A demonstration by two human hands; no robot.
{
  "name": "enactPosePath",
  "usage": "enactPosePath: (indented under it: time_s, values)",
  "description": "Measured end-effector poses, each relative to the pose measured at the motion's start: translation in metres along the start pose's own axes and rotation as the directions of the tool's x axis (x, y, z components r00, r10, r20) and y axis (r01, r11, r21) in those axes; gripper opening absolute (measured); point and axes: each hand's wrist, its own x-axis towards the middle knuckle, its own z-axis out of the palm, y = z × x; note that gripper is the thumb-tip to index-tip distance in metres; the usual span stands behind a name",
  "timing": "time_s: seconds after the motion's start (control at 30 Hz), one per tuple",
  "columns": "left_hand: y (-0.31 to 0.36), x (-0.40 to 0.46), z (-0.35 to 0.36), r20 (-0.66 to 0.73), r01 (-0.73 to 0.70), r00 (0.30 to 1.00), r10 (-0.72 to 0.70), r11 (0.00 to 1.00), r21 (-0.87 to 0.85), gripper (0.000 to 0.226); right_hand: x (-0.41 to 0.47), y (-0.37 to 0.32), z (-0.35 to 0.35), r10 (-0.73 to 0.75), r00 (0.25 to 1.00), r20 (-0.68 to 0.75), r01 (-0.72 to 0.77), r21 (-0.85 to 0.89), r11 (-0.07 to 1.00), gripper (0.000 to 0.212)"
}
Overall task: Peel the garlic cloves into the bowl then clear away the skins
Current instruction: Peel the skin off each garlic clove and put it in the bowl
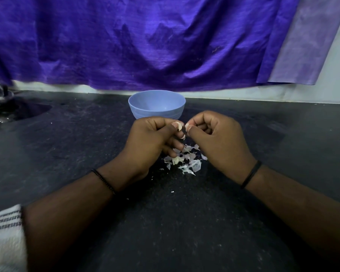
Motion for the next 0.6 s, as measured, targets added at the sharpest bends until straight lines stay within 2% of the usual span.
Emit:
enactPosePath:
  time_s: [0.13, 0.23, 0.4, 0.6]
  values:
    - [-0.0009, 0.0013, -0.0017, -0.016, 0.011, 1.000, -0.011, 1.000, -0.009, 0.016, -0.0012, 0.0003, -0.0025, -0.057, 0.997, 0.042, 0.062, -0.121, 0.991, 0.014]
    - [-0.0012, 0.0017, -0.0023, -0.036, -0.001, 0.999, 0.001, 1.000, 0.007, 0.015, -0.0009, 0.0007, -0.0021, -0.095, 0.995, -0.002, 0.093, -0.190, 0.977, 0.010]
    - [0.0000, 0.0001, -0.0020, -0.051, -0.036, 0.998, 0.039, 0.997, 0.063, 0.014, -0.0010, -0.0024, -0.0016, -0.123, 0.991, -0.047, 0.114, -0.164, 0.980, 0.001]
    - [-0.0005, -0.0023, -0.0010, -0.044, -0.117, 0.991, 0.128, 0.973, 0.198, 0.015, -0.0032, -0.0066, -0.0018, -0.129, 0.991, -0.039, 0.118, -0.208, 0.971, 0.008]
